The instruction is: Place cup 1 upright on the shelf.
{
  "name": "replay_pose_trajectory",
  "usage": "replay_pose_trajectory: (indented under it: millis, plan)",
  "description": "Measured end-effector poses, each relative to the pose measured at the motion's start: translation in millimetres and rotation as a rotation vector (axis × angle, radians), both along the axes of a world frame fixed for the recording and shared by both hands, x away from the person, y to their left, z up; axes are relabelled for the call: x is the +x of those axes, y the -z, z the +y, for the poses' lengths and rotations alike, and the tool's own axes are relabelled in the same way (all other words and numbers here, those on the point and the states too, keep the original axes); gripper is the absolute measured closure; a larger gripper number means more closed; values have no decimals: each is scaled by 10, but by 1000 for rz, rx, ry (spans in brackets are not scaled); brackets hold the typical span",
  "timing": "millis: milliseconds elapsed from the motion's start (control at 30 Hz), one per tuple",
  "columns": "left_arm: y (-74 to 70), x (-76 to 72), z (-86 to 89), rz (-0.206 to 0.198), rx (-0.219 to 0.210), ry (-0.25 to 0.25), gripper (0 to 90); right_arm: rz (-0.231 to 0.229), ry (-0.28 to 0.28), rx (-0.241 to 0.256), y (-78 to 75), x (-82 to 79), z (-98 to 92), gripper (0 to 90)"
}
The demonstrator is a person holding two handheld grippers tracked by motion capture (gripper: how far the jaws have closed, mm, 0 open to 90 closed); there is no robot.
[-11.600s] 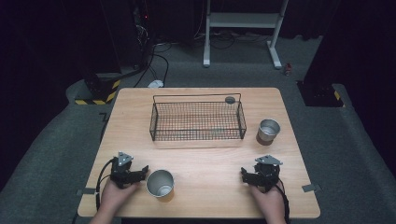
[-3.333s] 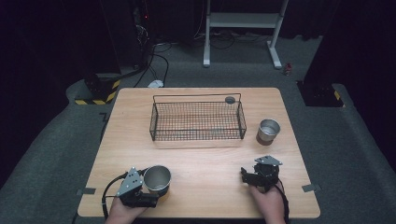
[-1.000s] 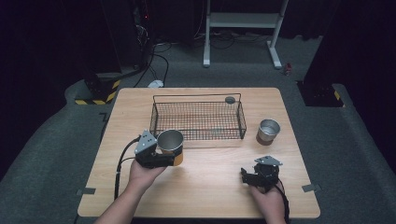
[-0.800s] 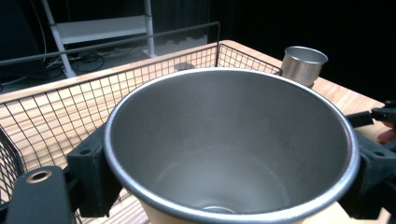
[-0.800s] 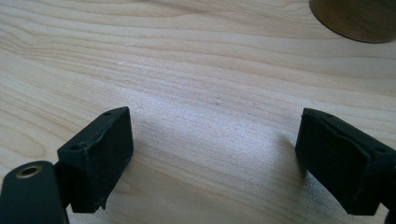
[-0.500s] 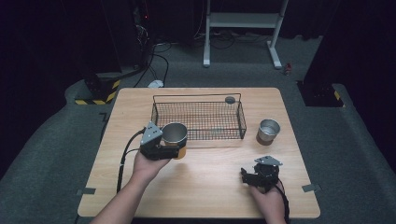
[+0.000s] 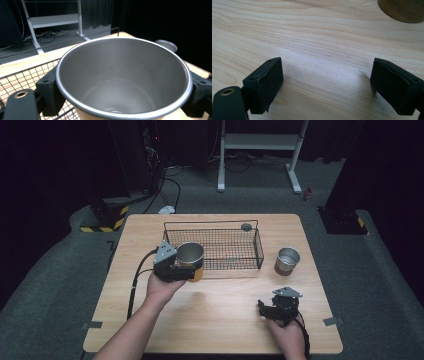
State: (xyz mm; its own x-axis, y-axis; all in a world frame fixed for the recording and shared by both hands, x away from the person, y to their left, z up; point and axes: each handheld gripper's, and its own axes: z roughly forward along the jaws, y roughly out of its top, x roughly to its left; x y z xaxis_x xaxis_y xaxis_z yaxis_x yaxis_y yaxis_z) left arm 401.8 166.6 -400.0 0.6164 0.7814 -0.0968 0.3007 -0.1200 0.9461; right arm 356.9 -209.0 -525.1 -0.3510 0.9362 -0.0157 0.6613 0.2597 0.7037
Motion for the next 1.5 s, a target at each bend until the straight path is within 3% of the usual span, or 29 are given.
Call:
replay_pose_trajectory:
  millis: [567, 867, 1167, 1500]
  plan:
    - [-133, 324, 7, -10, 4, -56, 131, 0, 0, 0, 0, 0, 0, 110]
    - [-81, 562, -22, 3, 32, -89, 131, 2, -2, 2, -1, -2, 2, 110]
    - [-53, 755, -22, 15, 12, -109, 131, 2, -2, 2, -1, -2, 2, 110]
    - [70, 856, -31, 43, 20, -149, 131, 2, -2, 2, -1, -2, 2, 110]
